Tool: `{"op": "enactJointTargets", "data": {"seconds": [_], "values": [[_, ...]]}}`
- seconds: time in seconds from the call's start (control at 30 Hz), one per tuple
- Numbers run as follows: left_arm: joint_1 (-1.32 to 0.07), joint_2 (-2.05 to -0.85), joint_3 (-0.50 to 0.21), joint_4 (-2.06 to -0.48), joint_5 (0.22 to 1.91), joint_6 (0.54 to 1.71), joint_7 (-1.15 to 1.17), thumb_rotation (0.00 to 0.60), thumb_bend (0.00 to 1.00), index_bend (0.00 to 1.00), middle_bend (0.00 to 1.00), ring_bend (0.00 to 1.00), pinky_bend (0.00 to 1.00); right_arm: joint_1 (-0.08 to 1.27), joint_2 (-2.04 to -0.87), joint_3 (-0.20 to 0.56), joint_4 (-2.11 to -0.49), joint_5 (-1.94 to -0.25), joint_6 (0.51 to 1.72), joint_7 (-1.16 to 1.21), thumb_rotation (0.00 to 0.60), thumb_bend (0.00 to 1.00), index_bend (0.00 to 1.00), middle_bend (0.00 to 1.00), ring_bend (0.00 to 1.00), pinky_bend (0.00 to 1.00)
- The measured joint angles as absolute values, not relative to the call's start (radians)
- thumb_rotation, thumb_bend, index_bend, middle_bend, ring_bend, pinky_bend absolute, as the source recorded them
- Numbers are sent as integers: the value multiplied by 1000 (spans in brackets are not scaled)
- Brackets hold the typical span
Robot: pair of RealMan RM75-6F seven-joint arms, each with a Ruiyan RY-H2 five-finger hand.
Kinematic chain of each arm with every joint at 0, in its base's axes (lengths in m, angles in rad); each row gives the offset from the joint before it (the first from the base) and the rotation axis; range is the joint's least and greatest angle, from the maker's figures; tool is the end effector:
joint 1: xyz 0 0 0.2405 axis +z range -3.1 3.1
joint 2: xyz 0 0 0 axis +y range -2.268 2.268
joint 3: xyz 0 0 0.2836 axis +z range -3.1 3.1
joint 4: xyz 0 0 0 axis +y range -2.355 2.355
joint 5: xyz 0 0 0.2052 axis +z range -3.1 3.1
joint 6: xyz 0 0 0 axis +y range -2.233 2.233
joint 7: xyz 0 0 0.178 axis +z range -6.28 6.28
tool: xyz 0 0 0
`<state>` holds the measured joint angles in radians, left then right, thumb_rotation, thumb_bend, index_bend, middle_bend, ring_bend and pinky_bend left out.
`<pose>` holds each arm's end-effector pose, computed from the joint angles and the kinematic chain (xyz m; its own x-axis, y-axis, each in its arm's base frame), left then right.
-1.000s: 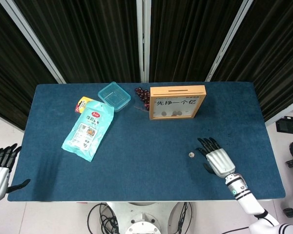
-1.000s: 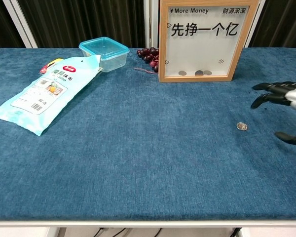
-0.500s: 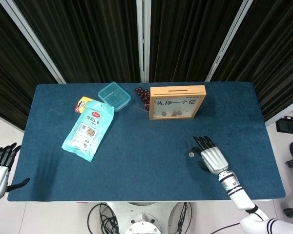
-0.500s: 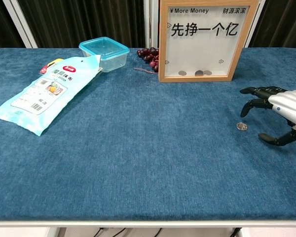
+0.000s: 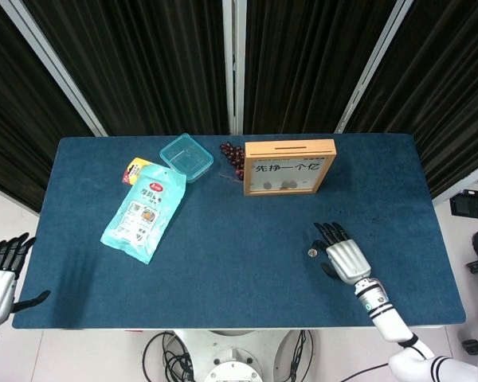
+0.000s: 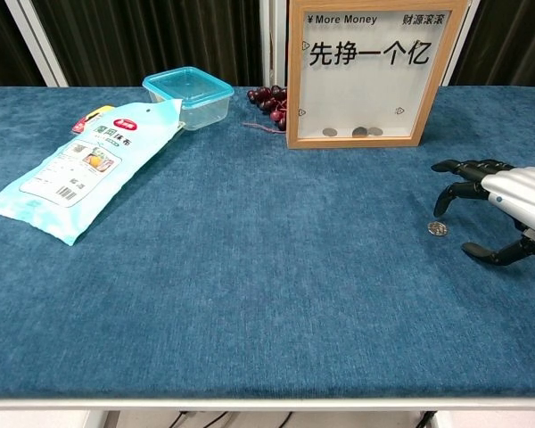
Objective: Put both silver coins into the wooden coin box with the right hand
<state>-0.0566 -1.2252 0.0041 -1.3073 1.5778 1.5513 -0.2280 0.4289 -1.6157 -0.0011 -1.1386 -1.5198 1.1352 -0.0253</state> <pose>-0.3748 0.1987 0.1640 0.3727 0.0036 0.9279 0.9266 -0.0551 -0.3720 -0.2939 -0.3113 -0.0288 0.4906 -0.2413 0.8373 -0.8498 -0.3448 0.3986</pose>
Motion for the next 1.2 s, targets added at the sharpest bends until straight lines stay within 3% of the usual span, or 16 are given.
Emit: {"op": "enactJointTargets", "data": {"seconds": [1.2], "values": [[-67,-1221,2,-1311,1576,1536,-226,600,37,0,0,0,0,445,-1630,14,-1141,-1501,1103,-28,600,328,389,54,0,0]]}}
